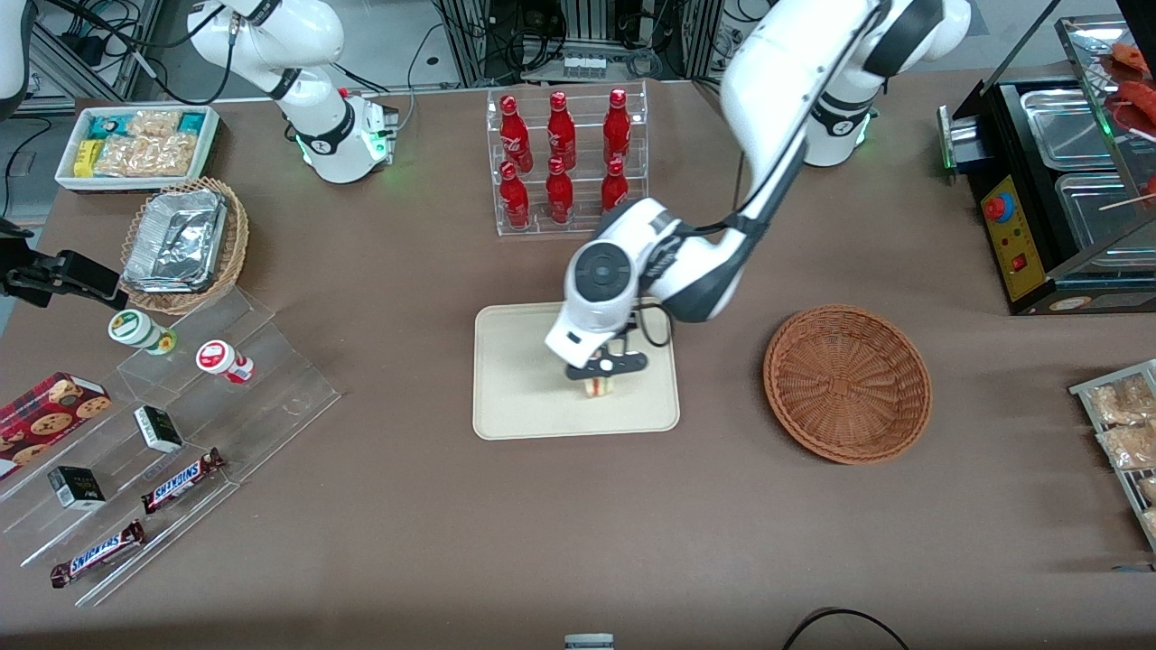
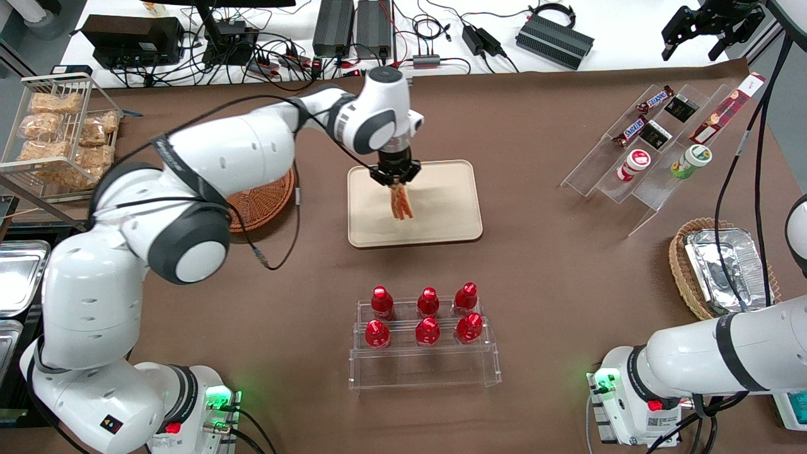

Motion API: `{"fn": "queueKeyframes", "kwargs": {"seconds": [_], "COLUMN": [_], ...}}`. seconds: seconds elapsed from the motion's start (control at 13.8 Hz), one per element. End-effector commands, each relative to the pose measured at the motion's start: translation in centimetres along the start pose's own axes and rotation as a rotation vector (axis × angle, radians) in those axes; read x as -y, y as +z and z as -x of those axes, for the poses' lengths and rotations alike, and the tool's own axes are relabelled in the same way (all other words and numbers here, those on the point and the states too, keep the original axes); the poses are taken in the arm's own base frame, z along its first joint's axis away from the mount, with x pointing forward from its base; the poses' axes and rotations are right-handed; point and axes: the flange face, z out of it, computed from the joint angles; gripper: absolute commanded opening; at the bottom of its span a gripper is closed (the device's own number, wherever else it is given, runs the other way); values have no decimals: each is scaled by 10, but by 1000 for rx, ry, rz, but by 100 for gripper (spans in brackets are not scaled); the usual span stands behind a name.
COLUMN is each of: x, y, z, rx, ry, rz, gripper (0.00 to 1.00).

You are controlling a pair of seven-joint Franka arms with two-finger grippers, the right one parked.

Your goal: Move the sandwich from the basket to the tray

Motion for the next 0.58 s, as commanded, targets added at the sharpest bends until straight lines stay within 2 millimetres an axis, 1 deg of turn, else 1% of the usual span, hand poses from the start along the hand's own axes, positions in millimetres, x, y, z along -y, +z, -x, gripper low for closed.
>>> {"fn": "queueKeyframes", "kwargs": {"seconds": [0.0, 0.15, 0.36, 0.51], "x": [-22, -26, -32, -32], "y": [7, 9, 21, 24], "z": [-6, -4, -1, -1], "rx": [-34, -39, -47, -54], "ry": [-31, -31, -46, -59], "rz": [-45, -50, -62, -64], "gripper": [0, 0, 0, 0]}}
